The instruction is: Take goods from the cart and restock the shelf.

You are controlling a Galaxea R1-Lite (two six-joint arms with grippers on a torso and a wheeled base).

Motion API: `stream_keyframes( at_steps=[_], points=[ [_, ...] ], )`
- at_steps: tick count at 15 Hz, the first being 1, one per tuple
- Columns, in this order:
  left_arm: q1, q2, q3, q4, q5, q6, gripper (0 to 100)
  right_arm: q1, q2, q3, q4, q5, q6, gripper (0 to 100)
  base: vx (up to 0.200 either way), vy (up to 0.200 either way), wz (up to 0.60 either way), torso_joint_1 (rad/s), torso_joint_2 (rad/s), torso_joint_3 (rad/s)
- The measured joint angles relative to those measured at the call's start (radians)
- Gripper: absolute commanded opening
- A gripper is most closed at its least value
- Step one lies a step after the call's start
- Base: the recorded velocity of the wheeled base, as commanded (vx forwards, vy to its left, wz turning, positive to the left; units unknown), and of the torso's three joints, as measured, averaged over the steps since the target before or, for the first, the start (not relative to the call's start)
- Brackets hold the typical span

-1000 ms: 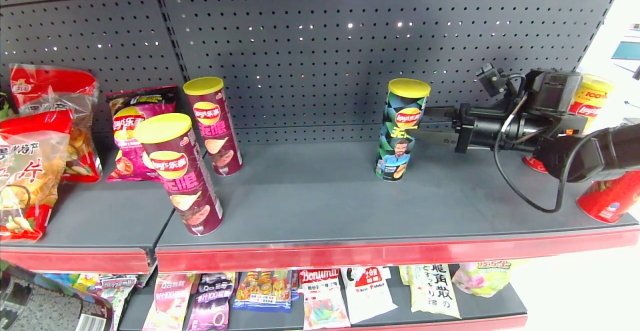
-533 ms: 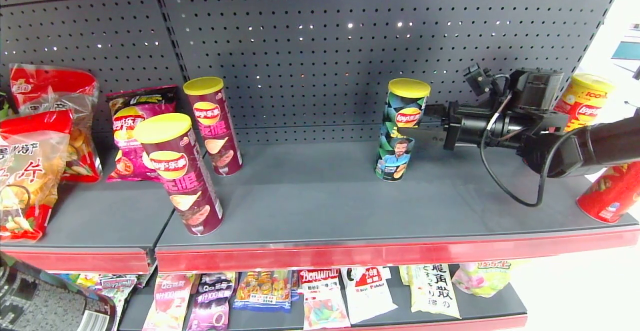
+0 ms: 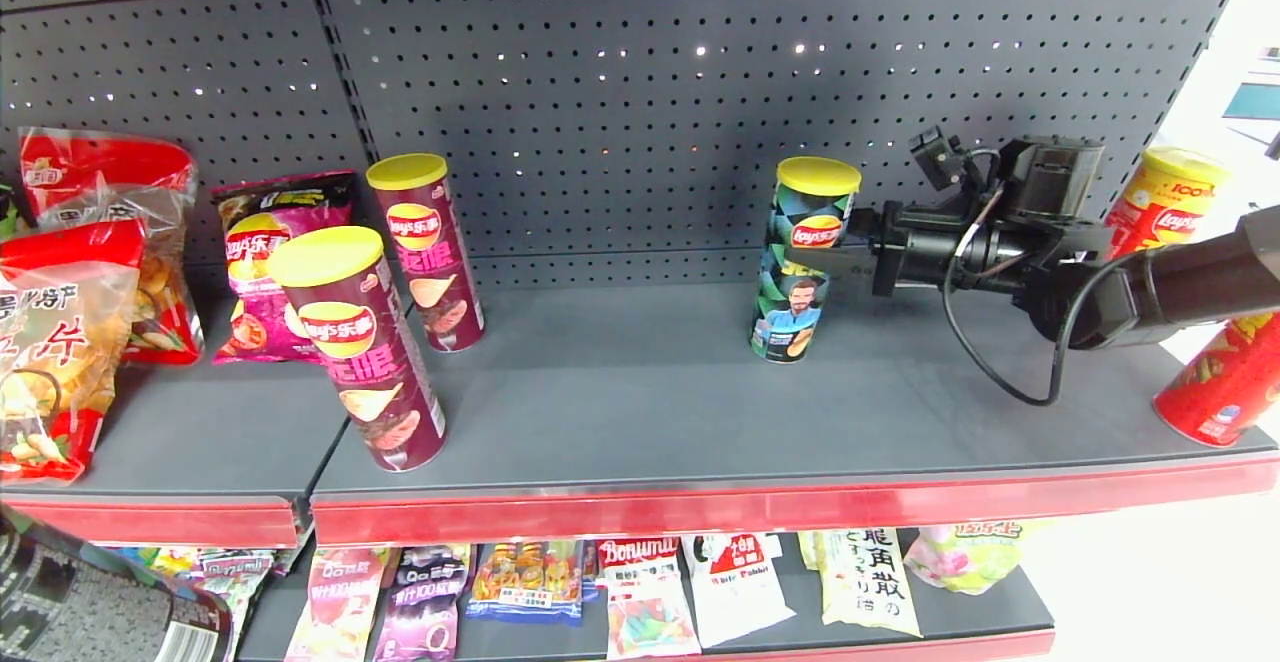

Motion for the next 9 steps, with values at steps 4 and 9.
stream_keyframes(
  at_steps=[4, 9],
  points=[
    [0.000, -0.001, 0.001, 0.000, 0.000, 0.000, 0, 0.010, 0.000, 0.005, -0.001, -0.007, -0.001, 0, 0.000, 0.000, 0.00, 0.000, 0.00, 0.000],
    [0.000, -0.001, 0.002, 0.001, 0.001, 0.002, 0, 0.053, -0.088, 0.107, -0.002, -0.080, -0.004, 0, 0.000, 0.000, 0.00, 0.000, 0.00, 0.000]
  ],
)
